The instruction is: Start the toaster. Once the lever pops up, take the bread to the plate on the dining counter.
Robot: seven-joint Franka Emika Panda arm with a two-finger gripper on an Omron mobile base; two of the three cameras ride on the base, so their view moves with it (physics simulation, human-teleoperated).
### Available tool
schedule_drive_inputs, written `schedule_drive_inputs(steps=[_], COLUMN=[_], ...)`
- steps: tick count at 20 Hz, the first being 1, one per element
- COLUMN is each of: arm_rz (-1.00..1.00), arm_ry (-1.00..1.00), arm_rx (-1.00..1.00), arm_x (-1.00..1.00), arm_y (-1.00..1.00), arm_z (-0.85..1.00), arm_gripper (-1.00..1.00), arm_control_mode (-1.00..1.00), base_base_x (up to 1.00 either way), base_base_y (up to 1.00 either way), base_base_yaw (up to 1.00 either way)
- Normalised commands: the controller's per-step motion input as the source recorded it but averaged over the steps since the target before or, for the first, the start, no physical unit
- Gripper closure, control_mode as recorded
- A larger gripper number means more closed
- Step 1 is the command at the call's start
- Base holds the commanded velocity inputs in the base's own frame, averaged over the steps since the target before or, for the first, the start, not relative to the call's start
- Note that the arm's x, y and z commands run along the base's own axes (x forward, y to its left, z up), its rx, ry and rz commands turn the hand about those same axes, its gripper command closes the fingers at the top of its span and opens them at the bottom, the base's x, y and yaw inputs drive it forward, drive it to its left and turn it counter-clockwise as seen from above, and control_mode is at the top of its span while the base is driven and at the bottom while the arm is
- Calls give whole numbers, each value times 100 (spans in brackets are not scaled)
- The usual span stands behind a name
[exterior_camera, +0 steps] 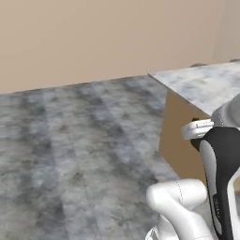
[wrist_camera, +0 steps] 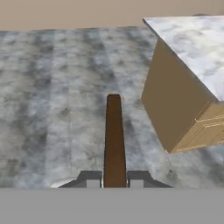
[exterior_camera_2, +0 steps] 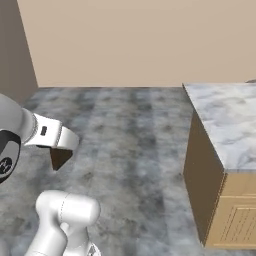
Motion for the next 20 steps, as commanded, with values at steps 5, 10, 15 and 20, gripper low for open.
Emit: schedule_drive_inputs(steps=[5,10,15,20], arm_rz=[0,0,0,0], arm_ry=[0,0,0,0], arm_rx=[0,0,0,0], arm_x=[0,0,0,0], arm_y=[0,0,0,0], arm_z=[0,0,0,0], arm_gripper=[100,100,100,100], arm_control_mode=[100,100,100,100], base_base_x=[100,100,100,100], base_base_y=[100,96,84,60], base_base_yaw=[0,-9,-19,-29])
